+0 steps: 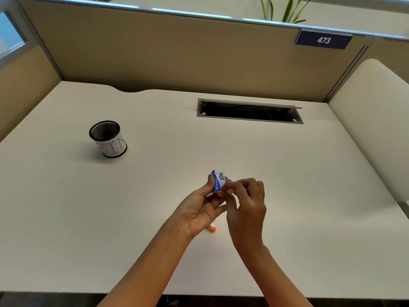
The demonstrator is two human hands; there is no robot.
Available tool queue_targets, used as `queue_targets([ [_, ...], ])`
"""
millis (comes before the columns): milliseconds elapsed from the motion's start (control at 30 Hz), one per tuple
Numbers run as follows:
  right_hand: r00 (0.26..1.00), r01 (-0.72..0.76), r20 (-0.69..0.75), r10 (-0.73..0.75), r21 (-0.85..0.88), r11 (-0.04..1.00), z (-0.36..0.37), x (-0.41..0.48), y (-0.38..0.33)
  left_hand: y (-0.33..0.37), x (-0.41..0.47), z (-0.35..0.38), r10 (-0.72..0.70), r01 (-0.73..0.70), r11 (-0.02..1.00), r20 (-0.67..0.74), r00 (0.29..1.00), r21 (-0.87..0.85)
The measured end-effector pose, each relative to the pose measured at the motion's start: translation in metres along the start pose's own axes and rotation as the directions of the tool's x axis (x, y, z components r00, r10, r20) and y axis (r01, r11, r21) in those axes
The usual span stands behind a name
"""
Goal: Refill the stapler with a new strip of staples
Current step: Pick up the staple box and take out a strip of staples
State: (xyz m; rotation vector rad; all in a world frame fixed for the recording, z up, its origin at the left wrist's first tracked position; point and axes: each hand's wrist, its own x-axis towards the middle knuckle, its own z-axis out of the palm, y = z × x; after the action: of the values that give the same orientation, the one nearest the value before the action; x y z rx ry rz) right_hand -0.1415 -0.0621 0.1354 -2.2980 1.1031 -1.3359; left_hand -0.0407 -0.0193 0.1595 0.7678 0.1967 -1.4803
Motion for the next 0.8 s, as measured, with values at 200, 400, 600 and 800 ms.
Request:
queue_targets([
  [200,0.895,-0.438,0.243,0.375,0.313,0.843,-0.007,0.014,-0.003,0.005,0.002,0.0,0.004,-0.004,1.0,0.007,1.0,0.015],
  [400,0.579,-0.758,0.565,0.588,0.638,0.133,-0.022,0.027,0.015,0.006,0.007,-0.009,0.012,-0.014,1.0,-0.065,0.998,-0.027],
  [600,0.488,-0.796,0.625,0.609,0.605,0.018,-0.022,0.027,0.026,0.005,0.012,-0.009,0.009,-0.007,1.0,-0.079,0.997,0.02],
  [800,0.583,-0.798,0.659,0.476,0.354,0.488,-0.013,0.024,0.032,0.007,0.018,-0.008,-0.05,0.054,0.997,-0.061,0.997,0.061],
])
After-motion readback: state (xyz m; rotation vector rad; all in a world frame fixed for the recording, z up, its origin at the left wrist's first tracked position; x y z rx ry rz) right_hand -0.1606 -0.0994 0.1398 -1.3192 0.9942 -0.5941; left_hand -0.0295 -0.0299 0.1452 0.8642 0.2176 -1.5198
